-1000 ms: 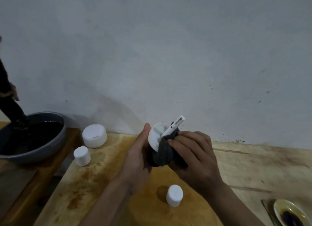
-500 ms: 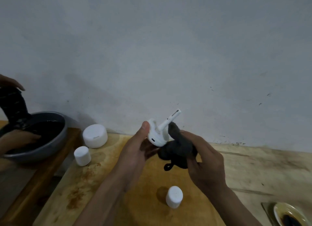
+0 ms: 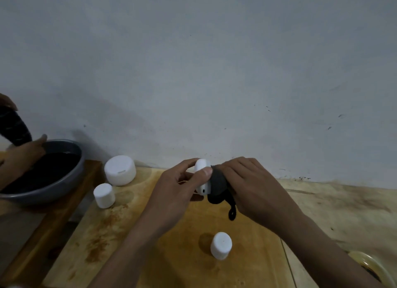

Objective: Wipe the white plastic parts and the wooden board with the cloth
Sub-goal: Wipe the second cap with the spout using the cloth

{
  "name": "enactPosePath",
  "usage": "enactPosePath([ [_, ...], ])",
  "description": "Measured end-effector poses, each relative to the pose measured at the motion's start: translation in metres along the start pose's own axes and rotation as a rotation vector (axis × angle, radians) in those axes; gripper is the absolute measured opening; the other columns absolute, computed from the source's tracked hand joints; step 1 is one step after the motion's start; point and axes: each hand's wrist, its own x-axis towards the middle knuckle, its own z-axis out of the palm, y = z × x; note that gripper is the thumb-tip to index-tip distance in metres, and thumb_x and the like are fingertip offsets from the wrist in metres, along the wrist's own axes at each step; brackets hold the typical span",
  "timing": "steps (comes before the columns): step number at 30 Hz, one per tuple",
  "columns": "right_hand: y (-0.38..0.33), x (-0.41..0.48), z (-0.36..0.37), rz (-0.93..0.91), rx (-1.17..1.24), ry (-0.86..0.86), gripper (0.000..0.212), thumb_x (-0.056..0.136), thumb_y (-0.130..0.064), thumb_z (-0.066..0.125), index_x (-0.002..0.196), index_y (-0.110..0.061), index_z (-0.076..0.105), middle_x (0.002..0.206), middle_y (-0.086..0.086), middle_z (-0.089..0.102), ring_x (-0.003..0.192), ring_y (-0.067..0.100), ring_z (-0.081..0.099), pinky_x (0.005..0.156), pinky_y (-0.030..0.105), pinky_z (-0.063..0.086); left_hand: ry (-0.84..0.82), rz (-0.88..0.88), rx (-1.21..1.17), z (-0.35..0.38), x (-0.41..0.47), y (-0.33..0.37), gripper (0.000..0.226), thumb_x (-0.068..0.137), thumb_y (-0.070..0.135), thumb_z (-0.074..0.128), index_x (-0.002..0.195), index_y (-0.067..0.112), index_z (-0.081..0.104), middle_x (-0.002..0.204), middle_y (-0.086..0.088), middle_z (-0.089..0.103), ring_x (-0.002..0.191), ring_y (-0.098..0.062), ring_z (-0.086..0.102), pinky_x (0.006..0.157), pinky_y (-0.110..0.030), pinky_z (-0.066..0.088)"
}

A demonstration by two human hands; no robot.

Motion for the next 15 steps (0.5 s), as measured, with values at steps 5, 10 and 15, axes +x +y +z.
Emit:
enactPosePath([
  [5,0.010,0.001,-0.011,0.070,0.144,-0.037,0.041,0.079,-0.014,0.080,0.116,-0.015,0.062,0.102,-0.001,0.069,0.087,0.014,0.061,0.076,0.016,0.039,0.029,0.012,0.040,0.000,0.002,0.004,0.044,0.075,0.059,0.064,0.117,0.046,0.065,0.105,0.005,0.073,0.093,-0.002,0.072,0.068,-0.020,0.060],
  [10,0.018,-0.003,-0.019,0.255,0.290,-0.009,0.028,0.091,-0.018,0.060,0.119,-0.021,0.060,0.099,-0.011,0.064,0.076,-0.002,0.050,0.064,0.005,0.034,0.076,-0.050,-0.008,-0.006,0.003,0.006,0.024,0.082,0.052,0.065,0.106,0.049,0.065,0.100,0.008,0.073,0.088,-0.004,0.073,0.067,-0.024,0.061],
  [15,-0.001,0.000,-0.014,0.285,0.344,-0.079,0.037,0.102,-0.027,0.050,0.137,-0.033,0.043,0.130,-0.016,0.053,0.112,0.001,0.051,0.091,0.012,0.038,0.079,-0.145,-0.059,-0.006,0.003,0.016,0.017,0.086,0.049,0.064,0.098,0.040,0.072,0.092,0.006,0.076,0.082,-0.011,0.077,0.064,-0.027,0.062],
])
